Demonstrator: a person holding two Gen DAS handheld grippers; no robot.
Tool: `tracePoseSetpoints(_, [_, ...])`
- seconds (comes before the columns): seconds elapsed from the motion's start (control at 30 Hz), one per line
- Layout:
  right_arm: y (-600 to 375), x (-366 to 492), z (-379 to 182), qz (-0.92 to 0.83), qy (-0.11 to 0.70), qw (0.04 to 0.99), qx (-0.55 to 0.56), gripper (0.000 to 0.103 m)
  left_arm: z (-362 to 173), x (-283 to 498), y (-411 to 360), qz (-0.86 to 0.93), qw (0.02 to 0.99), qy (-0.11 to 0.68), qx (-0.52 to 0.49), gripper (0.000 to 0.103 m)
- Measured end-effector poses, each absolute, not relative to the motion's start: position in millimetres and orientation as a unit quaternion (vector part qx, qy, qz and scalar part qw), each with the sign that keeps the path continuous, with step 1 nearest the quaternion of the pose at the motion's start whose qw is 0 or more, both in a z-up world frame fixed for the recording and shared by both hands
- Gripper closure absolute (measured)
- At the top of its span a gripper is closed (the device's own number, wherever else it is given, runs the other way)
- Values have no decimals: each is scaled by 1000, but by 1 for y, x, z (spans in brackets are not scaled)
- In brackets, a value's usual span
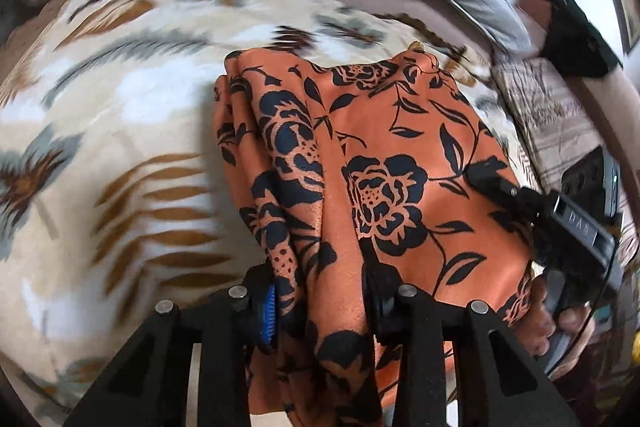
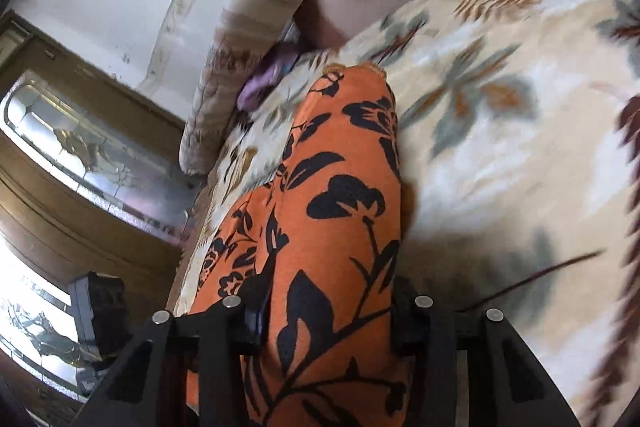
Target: Fold small clothes
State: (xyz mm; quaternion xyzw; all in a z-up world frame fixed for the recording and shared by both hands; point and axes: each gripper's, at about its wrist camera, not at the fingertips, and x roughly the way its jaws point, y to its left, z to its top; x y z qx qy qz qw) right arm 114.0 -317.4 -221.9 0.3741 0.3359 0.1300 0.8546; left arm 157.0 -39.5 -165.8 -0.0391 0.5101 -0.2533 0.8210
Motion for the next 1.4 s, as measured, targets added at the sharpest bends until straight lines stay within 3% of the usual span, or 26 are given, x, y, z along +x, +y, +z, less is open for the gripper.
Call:
tracePoseSetpoints(0.07, [-340,110,-228,105,345,857,369,57,-174,155,-59,-248,820,516,-27,65])
tracePoseSetpoints(0.1, [-349,109,-235,88,354,856,367,53,-183,154,-72,-241,815,526,-12,58])
tracePoseSetpoints(0.17, [-368,107,-256,49,388,841,375,36,-195,148,-83,-220,825,521,16,41])
tracePoseSetpoints(0.2, [-376,104,-264,41,391,832,391,26,-194,145,-82,-215,830,514,20,41])
tracePoseSetpoints(0.37, [-389,72,-228,18,336,858,388,26,-162,123,-67,-174,855,485,63,39])
tracePoseSetpoints(0.5, [-364,28,-178,23,288,903,317,26,-108,81,-54,-121,908,387,102,15])
tracePoseSetpoints(0.63, [-321,-12,-146,4,280,931,233,26,-72,50,-53,-103,931,326,125,15])
tracePoseSetpoints(0.93, [-285,-69,-100,-33,241,957,156,26,-26,11,-50,-83,949,286,98,14])
tracePoseSetpoints(1.0, [-276,-81,-87,-38,228,963,136,26,-16,0,-49,-74,953,278,97,7])
tracePoseSetpoints(1.4, [-261,-130,-40,-35,177,975,129,26,40,-54,-35,-76,972,212,69,5])
